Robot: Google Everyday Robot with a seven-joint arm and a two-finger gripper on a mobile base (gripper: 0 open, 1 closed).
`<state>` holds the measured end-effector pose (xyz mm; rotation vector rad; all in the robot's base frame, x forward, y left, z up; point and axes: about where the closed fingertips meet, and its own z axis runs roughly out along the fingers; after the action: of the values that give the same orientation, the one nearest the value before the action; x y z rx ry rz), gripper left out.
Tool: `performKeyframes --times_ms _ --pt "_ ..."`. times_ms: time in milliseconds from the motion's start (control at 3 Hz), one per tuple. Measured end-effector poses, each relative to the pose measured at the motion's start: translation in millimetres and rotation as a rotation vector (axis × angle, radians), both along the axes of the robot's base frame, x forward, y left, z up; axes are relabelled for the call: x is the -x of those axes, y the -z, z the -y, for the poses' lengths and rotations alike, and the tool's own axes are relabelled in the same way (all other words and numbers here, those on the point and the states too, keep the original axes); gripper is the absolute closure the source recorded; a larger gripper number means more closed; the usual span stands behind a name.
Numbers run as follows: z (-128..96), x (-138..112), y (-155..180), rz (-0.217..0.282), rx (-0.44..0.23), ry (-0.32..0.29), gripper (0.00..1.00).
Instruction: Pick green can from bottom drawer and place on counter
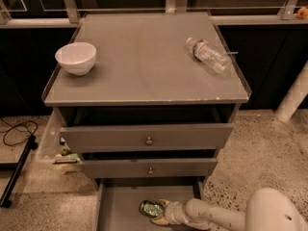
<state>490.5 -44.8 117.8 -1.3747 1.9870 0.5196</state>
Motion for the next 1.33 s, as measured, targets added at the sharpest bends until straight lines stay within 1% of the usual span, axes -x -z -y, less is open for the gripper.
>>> performKeyframes --times_ms 333,667,1000,1333 --pt "0 0 0 0.000 0.000 0.000 0.89" --pt "4 5 -15 0.003 -0.023 -0.026 1.00" --pt "25 13 -55 0.044 -0.019 -0.066 1.00" --pt "56 22 -119 0.097 -0.028 -0.104 1.00"
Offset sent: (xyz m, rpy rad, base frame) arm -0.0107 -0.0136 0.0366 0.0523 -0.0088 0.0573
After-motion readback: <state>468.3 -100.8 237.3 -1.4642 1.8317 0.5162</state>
